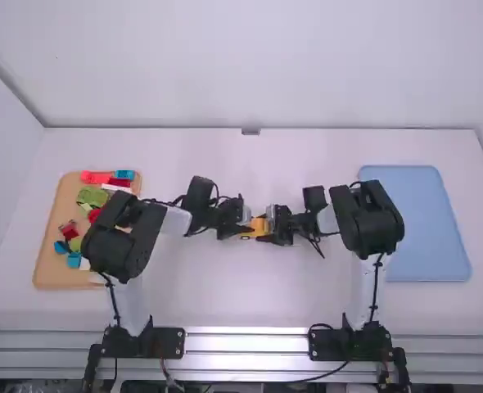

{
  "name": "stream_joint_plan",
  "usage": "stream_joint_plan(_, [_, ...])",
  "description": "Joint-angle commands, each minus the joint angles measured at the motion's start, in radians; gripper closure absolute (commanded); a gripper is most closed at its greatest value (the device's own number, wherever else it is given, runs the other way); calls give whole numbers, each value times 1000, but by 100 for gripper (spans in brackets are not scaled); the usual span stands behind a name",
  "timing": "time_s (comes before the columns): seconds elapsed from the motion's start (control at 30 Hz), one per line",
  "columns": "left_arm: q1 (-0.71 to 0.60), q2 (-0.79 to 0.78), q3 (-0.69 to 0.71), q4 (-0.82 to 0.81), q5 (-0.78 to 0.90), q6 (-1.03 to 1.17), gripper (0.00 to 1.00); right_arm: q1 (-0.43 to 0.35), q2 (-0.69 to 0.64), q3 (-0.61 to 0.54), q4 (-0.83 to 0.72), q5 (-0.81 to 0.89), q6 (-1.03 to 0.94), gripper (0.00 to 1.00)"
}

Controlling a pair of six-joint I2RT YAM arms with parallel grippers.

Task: Assemble lego blocks to make yellow taxi

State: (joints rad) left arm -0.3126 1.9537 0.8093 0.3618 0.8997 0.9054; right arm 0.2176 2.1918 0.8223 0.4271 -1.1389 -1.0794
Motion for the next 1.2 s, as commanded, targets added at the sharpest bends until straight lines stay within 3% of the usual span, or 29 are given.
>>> stream_joint_plan(0.0, [-34,76,-63,-35,-157,-3,98,13,15,2,6,-33,5,59])
stream_joint_plan(0.13, [-34,76,-58,-13,-156,-1,87,13,16,2,6,-34,5,59])
stream_joint_plan(0.17, [-34,76,-50,-18,-157,-6,82,13,15,2,6,-35,5,59])
stream_joint_plan(0.2, [-34,76,-40,-21,-157,-24,69,13,15,2,6,-35,5,59])
stream_joint_plan(0.7, [-18,69,72,-157,-148,-19,67,13,15,2,6,-27,5,59])
stream_joint_plan(0.8, [-5,55,84,-192,-148,-19,64,13,15,2,6,-28,5,59])
stream_joint_plan(0.9, [8,34,85,-224,-134,-14,52,13,15,2,6,-19,6,59])
stream_joint_plan(1.17, [28,-32,85,-309,-127,60,51,13,15,2,6,-13,5,59])
